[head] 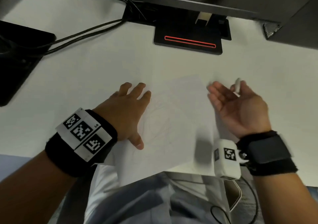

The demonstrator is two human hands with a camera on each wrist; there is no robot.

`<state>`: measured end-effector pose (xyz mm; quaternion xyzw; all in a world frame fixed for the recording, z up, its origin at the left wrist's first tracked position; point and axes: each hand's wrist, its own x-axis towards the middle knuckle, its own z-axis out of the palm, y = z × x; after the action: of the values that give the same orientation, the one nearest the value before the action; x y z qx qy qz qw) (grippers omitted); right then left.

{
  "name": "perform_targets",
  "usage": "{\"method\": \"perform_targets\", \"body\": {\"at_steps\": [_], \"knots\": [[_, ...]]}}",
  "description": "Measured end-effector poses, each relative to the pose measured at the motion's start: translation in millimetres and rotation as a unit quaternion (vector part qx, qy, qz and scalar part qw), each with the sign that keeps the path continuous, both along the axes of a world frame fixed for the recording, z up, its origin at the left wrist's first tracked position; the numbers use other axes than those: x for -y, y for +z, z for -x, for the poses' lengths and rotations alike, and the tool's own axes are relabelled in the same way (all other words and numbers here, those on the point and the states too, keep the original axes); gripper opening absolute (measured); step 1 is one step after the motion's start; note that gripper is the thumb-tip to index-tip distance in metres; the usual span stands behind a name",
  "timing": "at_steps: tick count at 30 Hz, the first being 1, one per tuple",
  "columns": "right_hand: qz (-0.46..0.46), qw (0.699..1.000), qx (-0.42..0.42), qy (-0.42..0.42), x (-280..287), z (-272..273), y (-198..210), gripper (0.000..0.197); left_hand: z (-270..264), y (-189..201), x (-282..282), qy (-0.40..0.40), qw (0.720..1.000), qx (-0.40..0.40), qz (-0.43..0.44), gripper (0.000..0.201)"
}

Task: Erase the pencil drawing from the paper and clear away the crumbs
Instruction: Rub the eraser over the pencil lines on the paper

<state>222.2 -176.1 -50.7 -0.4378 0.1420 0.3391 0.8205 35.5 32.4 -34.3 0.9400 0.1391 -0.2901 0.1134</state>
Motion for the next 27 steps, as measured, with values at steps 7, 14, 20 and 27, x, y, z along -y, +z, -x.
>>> {"method": "perform_targets", "body": {"at_steps": [7, 14, 20, 27], "knots": [[0.004, 0.946, -0.031, 0.322, -28, 67, 0, 0.049, -7, 7, 9, 0.023, 0.999, -0.029, -0.029, 0.139], [-0.007, 0.996, -0.041, 0.076, -41, 21, 4, 0.05, 0, 5, 6, 0.037, 0.999, 0.014, 0.003, 0.148], [0.043, 0.902, -0.07, 0.423, -75, 91, -5, 0.055, 3, -3, 0, 0.075, 0.996, 0.036, 0.038, 0.161], [-0.023, 0.985, -0.064, 0.158, -67, 10, -24, 0.062, 9, -8, -4, 0.058, 0.996, 0.051, 0.044, 0.158]]}}
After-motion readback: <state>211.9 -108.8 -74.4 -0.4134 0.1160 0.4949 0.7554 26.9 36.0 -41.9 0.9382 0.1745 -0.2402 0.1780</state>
